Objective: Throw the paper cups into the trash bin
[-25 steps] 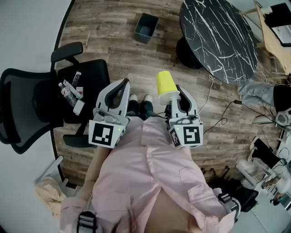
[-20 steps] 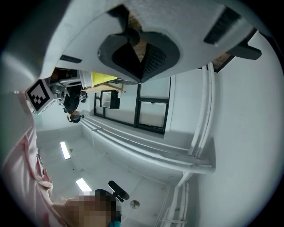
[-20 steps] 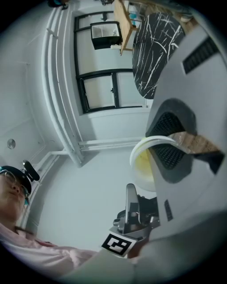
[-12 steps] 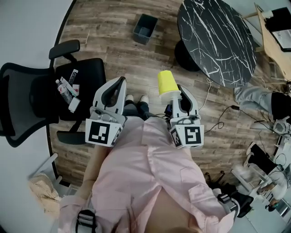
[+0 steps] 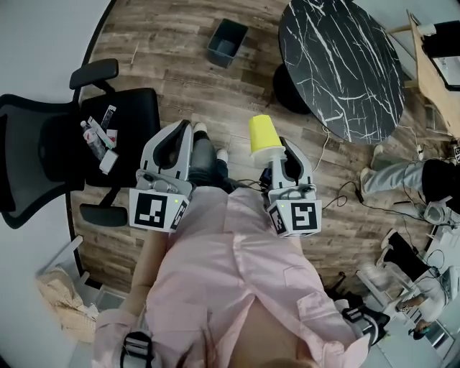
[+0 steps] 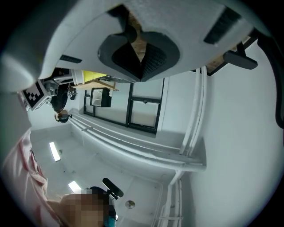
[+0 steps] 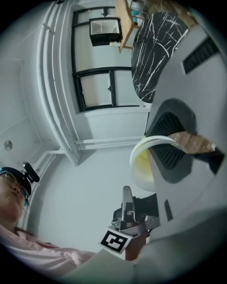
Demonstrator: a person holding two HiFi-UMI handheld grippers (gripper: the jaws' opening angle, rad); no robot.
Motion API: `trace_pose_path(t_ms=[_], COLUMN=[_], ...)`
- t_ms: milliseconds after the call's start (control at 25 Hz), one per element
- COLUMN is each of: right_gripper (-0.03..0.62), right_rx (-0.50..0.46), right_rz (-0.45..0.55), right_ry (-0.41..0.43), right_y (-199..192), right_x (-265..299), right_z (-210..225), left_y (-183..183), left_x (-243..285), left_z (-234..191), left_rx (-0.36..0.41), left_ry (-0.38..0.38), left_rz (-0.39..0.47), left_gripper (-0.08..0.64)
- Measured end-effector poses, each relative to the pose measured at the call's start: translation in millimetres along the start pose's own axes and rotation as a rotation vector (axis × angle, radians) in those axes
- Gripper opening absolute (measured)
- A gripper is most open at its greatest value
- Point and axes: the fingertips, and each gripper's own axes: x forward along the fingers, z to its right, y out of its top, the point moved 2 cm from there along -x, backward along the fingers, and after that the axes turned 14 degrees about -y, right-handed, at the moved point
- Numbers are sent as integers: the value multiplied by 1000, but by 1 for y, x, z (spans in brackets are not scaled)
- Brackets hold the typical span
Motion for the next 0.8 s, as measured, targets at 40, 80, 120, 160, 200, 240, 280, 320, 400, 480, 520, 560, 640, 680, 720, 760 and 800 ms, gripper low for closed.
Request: trace_pose_path(t_ms=[40, 80, 120, 160, 200, 240, 280, 320, 400, 480, 520, 560, 640, 680, 720, 760, 800], right_gripper=[43, 43, 43, 43, 43, 43, 43, 43, 43, 43, 43, 43, 43, 43, 43, 43, 43], right_rx=[1, 1, 0, -1, -1, 1, 5, 10, 18, 19, 19, 20, 21, 20, 20, 19, 18], right_rz=[-6, -12, -18, -24, -30, -34, -37, -39, -36, -26, -20, -14, -1, 5, 9, 10, 11], right_ry=[1, 2, 3, 2, -1, -6, -13, -20, -33, -43, -49, -58, -77, -84, -89, -95, -103], right_y=[0, 0, 0, 0, 0, 1, 3, 5, 12, 20, 25, 29, 39, 43, 47, 50, 52], right_x=[4, 9, 14, 19, 25, 31, 38, 46, 62, 80, 90, 99, 117, 125, 133, 140, 146], right_z=[0, 0, -1, -2, -2, -2, -2, -2, -4, -8, -11, -14, -22, -26, -31, -35, -39], left_y=[0, 1, 1, 1, 1, 2, 2, 4, 7, 13, 15, 18, 25, 27, 30, 31, 32], left_x=[3, 6, 9, 12, 15, 20, 24, 29, 39, 49, 53, 58, 64, 67, 70, 72, 74], left_z=[-4, -8, -13, -19, -25, -31, -38, -45, -59, -75, -84, -92, -110, -118, -127, -135, -141], left_rx=[-5, -10, -14, -16, -18, -20, -23, -26, -29, -26, -24, -24, -21, -19, -17, -18, -21], left_ry=[4, 7, 8, 8, 6, 4, 1, -2, -12, -24, -30, -36, -50, -57, -65, -73, -81], left_rz=[0, 0, 0, -1, -3, -5, -7, -8, -9, -8, -7, -5, 0, 3, 4, 4, 3], left_gripper=[15, 15, 17, 15, 15, 17, 17, 15, 15, 15, 15, 17, 15, 15, 16, 16, 15])
